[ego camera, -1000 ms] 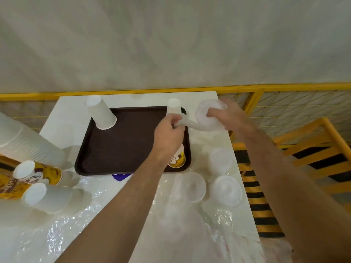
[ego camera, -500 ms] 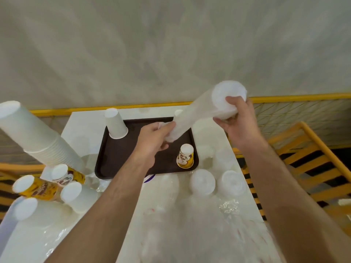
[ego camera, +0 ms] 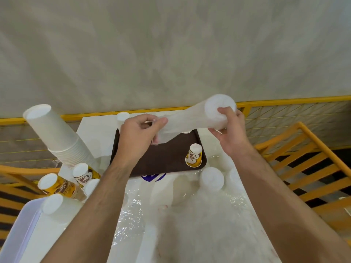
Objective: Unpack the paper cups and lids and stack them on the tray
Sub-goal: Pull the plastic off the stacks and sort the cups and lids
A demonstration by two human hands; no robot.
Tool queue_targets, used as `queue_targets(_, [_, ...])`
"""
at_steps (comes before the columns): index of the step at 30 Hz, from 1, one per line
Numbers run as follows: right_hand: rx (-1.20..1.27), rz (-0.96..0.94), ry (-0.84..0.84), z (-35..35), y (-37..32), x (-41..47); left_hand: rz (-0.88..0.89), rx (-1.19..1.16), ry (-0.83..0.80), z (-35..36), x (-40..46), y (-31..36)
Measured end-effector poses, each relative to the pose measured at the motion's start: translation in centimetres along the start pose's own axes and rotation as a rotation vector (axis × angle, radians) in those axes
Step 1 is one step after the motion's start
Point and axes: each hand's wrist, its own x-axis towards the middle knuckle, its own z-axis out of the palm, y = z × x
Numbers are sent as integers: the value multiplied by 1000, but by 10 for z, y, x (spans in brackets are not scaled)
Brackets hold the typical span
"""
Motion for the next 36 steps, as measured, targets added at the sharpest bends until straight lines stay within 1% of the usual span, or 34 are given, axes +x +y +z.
queue_targets(3, [91, 50, -45, 1, -2, -6, -303, -402, -147, -7, 1, 0])
queue_targets(4, [122, 70, -57, 2, -3, -8, -377, -475, -199, -9, 2, -4])
queue_targets(5, [150, 88, -68, 2, -4, -10, -396, -465, -270, -11, 3, -8])
queue_targets(7, [187, 114, -98, 3, -6, -13, -338, -283, -409, -12, 3, -13])
queue_targets(8, [194, 125, -117, 3, -7, -15, -302, -178, -440, -12, 3, -13])
queue_targets(11, [195, 171, -165, 3, -9, -21, -253, 41, -406, -11, 6, -5])
queue_targets(14, [185, 203, -204, 0, -9, -22, -111, 189, -430, -9, 11, -1])
queue_targets(15, [183, 210, -214, -1, -9, -23, -78, 200, -382, -7, 12, -2])
queue_targets(19, [176, 220, -266, -9, -12, -22, -65, 197, -15, -5, 18, -5])
queue_targets(20, [174, 222, -271, -10, -13, -22, -73, 197, 53, -6, 20, -6])
queue_targets(23, [173, 217, -247, -14, -12, -22, -78, 207, 173, -10, 20, -5])
queue_targets(26, [184, 204, -188, -15, -12, -21, 9, 330, 245, -12, 4, 5])
queue_targets(27, [185, 200, -171, -15, -12, -21, 9, 344, 219, -12, -3, 8])
queue_targets(28, [182, 195, -160, -16, -11, -20, -35, 335, 148, -11, -10, 9])
queue_targets(31, [156, 183, -159, -16, -10, -19, -302, 287, -187, -5, -25, 16])
queue_targets(32, [147, 180, -166, -16, -9, -18, -353, 251, -277, -2, -26, 14])
queue_targets(33, [138, 176, -174, -17, -9, -18, -357, 213, -327, 1, -26, 13])
queue_targets(34, [123, 168, -183, -17, -8, -17, -320, 187, -333, 2, -25, 12])
queue_targets(36, [66, 146, -196, -17, -8, -16, -193, 130, -255, 1, -20, 7])
